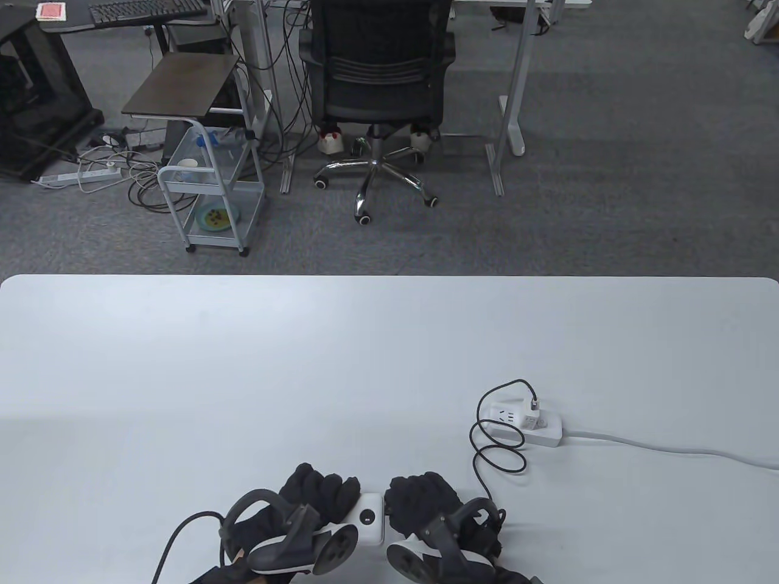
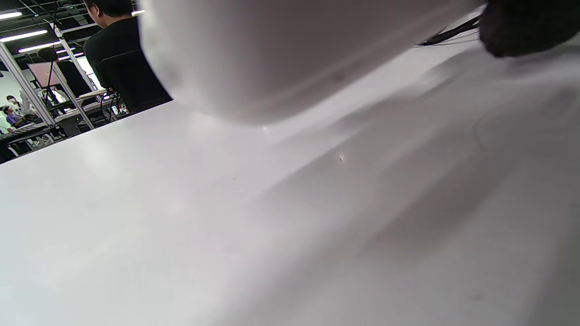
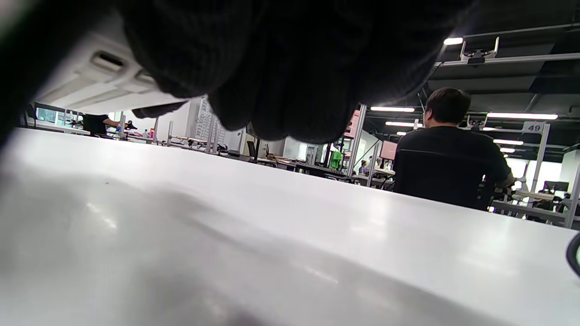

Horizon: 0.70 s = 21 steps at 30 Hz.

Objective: Unplug the charger and disconnect the battery pack

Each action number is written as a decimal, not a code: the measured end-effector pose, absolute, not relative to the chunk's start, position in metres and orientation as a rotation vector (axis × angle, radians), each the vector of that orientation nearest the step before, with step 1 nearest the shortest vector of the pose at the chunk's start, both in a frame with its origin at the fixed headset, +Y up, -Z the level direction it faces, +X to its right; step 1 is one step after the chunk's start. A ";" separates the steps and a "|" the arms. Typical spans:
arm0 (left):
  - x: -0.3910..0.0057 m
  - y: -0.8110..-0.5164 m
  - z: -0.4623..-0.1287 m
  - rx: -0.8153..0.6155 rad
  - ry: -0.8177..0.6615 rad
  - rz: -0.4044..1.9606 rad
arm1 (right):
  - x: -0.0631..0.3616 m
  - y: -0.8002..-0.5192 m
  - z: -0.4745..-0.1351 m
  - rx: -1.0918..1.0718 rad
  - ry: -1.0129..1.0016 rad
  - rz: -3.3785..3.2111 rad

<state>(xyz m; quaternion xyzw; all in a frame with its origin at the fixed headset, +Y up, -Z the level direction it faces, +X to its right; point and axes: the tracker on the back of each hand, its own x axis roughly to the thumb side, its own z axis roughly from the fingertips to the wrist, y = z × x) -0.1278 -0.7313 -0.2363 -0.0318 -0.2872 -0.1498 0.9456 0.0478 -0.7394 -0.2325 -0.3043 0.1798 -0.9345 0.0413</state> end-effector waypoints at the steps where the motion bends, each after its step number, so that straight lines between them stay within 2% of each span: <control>1: -0.128 -0.731 -0.236 -0.062 -0.585 -0.299 | 0.048 -0.739 -0.232 -0.920 0.583 -2.858; 4: -0.125 -0.731 -0.237 -0.056 -0.572 -0.299 | 0.051 -0.739 -0.238 -0.861 0.577 -2.908; 9: -0.125 -0.735 -0.239 -0.094 -0.567 -0.301 | 0.050 -0.740 -0.230 -0.933 0.582 -2.821; 16: -0.117 -0.733 -0.242 -0.062 -0.548 -0.297 | 0.061 -0.740 -0.239 -0.846 0.580 -2.936; 21: -0.117 -0.738 -0.241 -0.095 -0.552 -0.322 | 0.057 -0.745 -0.234 -0.880 0.565 -2.889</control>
